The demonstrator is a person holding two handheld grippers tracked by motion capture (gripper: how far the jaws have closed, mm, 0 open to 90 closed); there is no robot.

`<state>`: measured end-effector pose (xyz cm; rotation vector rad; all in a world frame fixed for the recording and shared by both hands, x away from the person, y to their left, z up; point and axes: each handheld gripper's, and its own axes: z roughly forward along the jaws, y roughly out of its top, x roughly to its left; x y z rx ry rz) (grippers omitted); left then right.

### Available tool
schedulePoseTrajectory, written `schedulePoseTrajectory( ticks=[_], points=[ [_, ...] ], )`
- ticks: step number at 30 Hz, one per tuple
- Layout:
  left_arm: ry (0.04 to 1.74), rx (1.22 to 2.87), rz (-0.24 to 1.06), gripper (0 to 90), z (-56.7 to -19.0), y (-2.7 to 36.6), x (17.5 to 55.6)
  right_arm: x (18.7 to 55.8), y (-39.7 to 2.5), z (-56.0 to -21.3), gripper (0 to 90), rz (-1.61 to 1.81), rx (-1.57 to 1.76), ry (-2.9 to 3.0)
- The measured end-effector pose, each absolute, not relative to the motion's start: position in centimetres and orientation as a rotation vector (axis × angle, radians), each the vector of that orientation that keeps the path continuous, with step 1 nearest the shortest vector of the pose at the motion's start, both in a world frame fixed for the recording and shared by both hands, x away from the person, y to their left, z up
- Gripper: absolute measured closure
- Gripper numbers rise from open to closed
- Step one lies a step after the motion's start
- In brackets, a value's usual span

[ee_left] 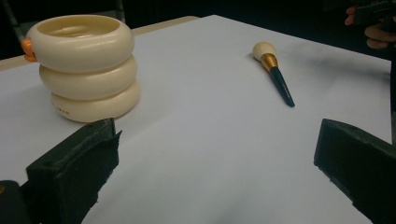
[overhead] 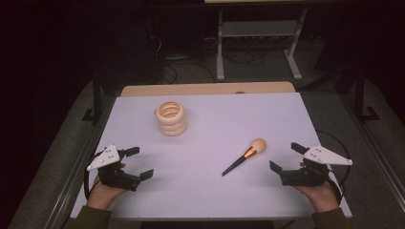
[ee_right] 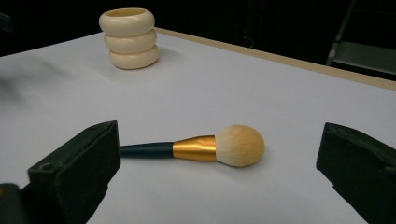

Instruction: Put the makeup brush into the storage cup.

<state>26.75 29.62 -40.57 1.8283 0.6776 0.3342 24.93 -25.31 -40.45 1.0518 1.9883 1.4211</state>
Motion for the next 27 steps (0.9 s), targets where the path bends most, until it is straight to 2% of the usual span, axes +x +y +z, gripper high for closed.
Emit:
schedulePoseTrajectory(
  ticks=[27],
  points=[
    [0.669,1.858,0.318,0.0,-40.84,28.98,27.26,25.27,-24.78,-40.15,0.0,1.362,1.088,2.066]
  ],
)
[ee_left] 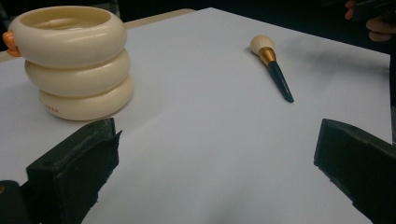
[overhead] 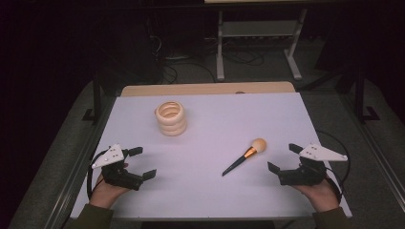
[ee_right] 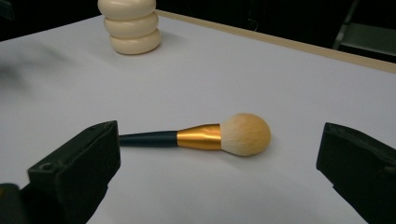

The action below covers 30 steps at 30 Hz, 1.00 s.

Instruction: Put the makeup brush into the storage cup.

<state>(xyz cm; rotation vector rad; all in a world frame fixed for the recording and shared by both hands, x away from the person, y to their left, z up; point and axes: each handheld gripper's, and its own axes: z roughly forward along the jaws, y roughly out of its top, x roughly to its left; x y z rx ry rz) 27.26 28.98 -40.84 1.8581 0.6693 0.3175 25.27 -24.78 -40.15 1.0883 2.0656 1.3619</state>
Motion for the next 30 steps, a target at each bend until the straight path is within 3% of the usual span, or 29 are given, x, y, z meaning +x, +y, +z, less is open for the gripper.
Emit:
schedulePoseTrajectory(
  ticks=[19,30],
  points=[
    [0.673,1.857,0.31,0.0,-40.7,28.7,27.4,26.0,-24.2,-39.9,0.0,1.31,1.085,2.114],
    [0.646,1.888,0.284,0.0,-40.2,26.6,28.3,26.1,-24.4,-40.0,0.0,1.311,1.094,2.106]
  ],
)
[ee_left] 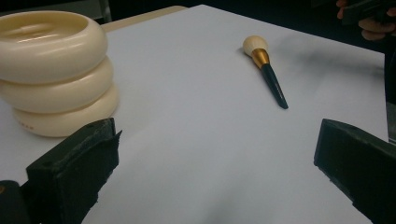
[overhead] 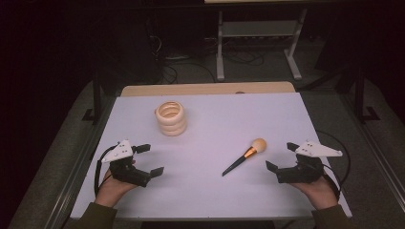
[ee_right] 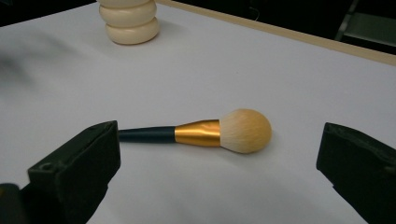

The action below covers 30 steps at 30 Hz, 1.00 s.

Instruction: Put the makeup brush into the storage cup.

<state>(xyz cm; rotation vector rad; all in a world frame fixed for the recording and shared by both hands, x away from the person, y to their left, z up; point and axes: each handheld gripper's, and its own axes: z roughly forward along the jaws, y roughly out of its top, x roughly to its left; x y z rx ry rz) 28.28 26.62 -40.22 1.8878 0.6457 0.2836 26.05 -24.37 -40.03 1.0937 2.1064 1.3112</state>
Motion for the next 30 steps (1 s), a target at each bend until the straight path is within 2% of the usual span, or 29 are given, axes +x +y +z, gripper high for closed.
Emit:
schedulePoseTrajectory(
  ticks=[30],
  points=[
    [0.572,1.91,0.242,0.0,-38.8,22.5,30.7,26.0,-24.6,-39.9,0.0,1.32,1.093,2.097]
  ],
)
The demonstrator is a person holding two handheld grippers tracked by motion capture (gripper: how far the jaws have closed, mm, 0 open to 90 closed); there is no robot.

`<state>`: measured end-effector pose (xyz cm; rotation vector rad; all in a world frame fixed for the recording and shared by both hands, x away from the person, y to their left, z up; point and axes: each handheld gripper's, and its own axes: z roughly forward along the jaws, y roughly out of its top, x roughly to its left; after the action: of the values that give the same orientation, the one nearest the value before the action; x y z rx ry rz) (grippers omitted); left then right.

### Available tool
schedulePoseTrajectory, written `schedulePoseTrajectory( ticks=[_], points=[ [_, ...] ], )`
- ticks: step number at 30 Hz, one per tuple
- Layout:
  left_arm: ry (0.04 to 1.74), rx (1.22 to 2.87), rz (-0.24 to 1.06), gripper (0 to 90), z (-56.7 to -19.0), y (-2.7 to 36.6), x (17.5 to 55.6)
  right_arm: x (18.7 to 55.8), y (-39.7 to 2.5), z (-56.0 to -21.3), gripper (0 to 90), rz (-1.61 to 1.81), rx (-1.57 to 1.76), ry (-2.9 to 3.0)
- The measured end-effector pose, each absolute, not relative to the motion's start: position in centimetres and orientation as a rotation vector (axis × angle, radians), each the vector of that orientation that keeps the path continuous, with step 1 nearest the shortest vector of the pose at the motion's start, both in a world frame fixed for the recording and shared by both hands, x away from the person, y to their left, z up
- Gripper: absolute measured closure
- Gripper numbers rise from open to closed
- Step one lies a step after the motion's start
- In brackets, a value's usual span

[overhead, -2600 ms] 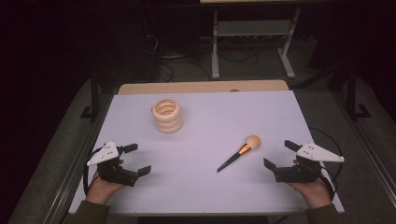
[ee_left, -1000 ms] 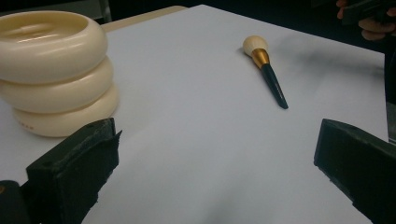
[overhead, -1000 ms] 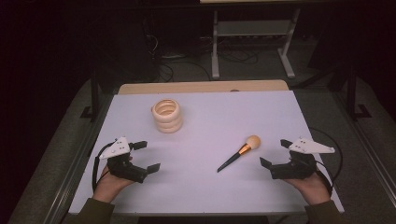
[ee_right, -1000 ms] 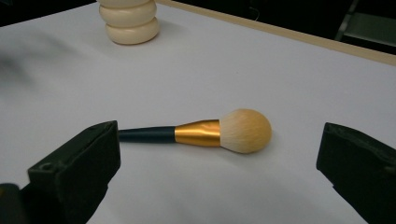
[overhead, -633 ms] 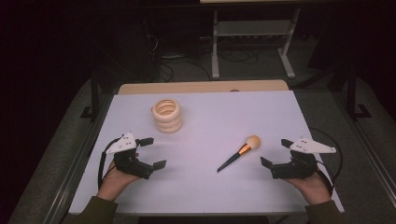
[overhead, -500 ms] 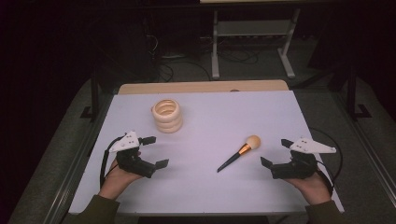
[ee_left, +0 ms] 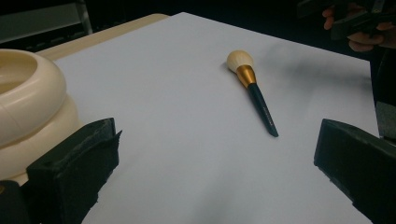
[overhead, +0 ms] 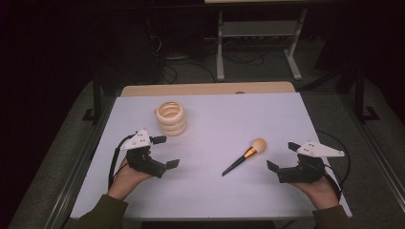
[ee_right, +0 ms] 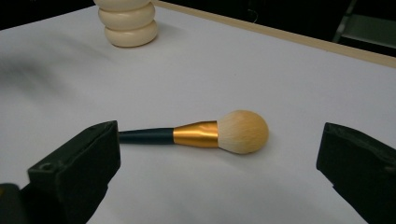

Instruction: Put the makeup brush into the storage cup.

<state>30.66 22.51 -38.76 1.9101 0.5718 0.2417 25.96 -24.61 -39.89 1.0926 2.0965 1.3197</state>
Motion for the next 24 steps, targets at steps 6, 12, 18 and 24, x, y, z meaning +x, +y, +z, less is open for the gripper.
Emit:
schedulePoseTrajectory(
  ticks=[6,12,18,24],
  points=[
    [0.564,1.916,0.241,0.0,-38.7,21.9,31.1,25.9,-24.6,-39.8,0.0,1.32,1.095,2.095],
    [0.561,1.92,0.231,0.0,-38.7,21.3,31.3,25.9,-24.6,-39.8,0.0,1.323,1.101,2.092],
    [0.538,1.931,0.224,0.0,-38.5,20.3,31.8,25.9,-24.6,-39.8,0.0,1.327,1.094,2.087],
    [0.528,1.935,0.211,0.0,-38.6,19.4,32.2,25.9,-24.7,-39.7,0.0,1.333,1.097,2.083]
  ],
)
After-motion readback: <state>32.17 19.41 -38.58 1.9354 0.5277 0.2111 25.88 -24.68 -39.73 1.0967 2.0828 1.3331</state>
